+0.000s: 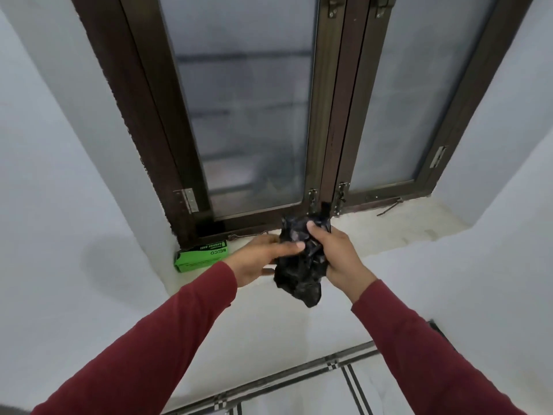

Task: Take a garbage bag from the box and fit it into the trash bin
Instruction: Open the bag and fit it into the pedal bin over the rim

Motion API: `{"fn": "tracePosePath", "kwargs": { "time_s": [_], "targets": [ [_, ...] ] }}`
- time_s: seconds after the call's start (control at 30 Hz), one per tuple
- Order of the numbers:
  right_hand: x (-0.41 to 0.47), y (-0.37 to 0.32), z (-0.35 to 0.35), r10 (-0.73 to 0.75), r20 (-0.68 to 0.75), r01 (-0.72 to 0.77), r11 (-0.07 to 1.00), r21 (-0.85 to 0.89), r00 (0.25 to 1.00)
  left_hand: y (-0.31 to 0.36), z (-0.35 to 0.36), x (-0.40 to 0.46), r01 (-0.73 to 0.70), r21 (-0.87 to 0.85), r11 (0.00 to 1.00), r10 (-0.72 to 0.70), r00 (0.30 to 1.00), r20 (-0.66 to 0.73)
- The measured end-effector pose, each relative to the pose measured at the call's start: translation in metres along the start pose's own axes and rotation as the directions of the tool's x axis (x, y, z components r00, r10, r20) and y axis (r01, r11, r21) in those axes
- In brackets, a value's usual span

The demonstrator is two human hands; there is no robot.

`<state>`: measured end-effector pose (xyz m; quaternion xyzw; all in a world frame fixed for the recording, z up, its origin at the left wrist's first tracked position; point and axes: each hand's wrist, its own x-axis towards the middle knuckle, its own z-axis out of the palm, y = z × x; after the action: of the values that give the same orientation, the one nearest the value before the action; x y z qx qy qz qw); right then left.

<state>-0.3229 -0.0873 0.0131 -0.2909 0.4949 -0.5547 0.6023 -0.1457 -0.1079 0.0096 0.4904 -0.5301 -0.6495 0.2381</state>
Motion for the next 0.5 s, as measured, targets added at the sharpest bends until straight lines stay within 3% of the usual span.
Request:
{"fn": "tracePosePath", "kwargs": {
  "time_s": [0.07, 0.13, 0.2, 0.33, 0.4, 0.5],
  "targets": [
    [-0.021, -0.003, 0.008, 0.04, 0.012, -0.04, 0.998, 0.038, 0.999, -0.015, 0.0, -0.022, -0.03, 0.079, 0.996, 0.024, 0.996, 0.084],
    [-0.046, 0.0, 0.008, 0.029, 0.05, -0.027, 0.999, -0.047, 0.998, -0.025, 0.004, -0.037, -0.097, -0.026, 0.995, 0.096, 0.995, -0.027],
    [-0.087, 0.015, 0.006, 0.028, 0.119, 0.003, 0.968, -0.25, 0.993, -0.03, 0.006, -0.058, -0.169, -0.18, 0.969, 0.145, 0.979, -0.142],
    [-0.154, 0.062, 0.006, 0.117, 0.203, -0.029, 0.919, -0.392, 0.972, -0.035, 0.011, -0.103, -0.237, -0.234, 0.943, 0.172, 0.948, -0.268],
    [-0.179, 0.073, 0.013, 0.067, 0.125, -0.022, 0.944, -0.33, 0.99, -0.041, 0.012, -0.134, -0.123, -0.199, 0.972, 0.072, 0.967, -0.244],
    [-0.206, 0.079, 0.024, 0.03, -0.009, -0.031, 0.988, -0.153, 1.0, -0.052, 0.011, -0.181, 0.129, 0.06, 0.99, -0.112, 0.966, -0.233]
  ]
}}
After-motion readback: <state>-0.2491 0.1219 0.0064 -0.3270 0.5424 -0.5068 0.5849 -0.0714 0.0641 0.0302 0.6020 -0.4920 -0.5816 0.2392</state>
